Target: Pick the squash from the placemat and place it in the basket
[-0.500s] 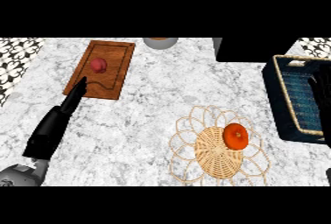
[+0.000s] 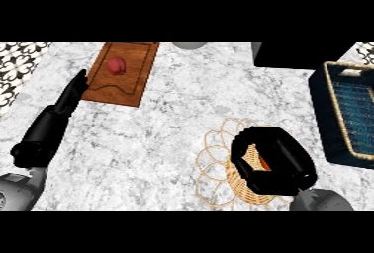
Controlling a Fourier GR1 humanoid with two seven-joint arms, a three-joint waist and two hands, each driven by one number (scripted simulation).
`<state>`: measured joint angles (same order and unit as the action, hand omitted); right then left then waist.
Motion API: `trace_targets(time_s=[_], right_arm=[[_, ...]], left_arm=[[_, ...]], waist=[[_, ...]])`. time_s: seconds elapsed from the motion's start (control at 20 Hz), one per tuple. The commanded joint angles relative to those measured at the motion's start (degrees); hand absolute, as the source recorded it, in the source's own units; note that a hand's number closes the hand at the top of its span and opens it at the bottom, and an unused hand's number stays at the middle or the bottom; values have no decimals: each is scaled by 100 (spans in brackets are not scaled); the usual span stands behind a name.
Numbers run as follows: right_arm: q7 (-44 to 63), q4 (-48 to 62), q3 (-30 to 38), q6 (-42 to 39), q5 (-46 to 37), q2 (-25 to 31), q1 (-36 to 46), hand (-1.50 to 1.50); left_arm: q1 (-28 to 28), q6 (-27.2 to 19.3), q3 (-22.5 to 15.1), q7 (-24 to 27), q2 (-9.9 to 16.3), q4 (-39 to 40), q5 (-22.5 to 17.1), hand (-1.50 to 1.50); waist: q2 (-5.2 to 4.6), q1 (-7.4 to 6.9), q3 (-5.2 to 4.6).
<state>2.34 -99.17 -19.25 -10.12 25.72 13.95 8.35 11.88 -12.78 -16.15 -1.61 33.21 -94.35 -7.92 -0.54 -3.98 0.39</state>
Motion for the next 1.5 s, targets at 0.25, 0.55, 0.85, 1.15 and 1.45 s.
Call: trace_targets(time_s=[0.25,0.55,0.85,1.15,1.45], right_arm=[[409,-1541,-1589,593,-2003,-236,-15,-150],[1676,-1448,-590,-71,-3170,1396,1608,-150],[2340,-1472,-955,-2277,-2837,2727,2856,-150],[2598,-695,-933,-3937,-1820,3050,3722,-150],[2535,11,-814,-4717,-2085,2871,4017,-150]], left_arm=[[-33,215,572,266,61,578,-244,0],[-93,111,398,273,-51,536,-68,0],[197,125,329,197,-166,605,-8,0],[76,323,573,200,-27,530,-149,0],[-142,365,584,413,-208,471,91,0]], waist=[[108,468,-54],[111,383,-74],[76,348,-75],[59,256,-54],[50,334,-40]])
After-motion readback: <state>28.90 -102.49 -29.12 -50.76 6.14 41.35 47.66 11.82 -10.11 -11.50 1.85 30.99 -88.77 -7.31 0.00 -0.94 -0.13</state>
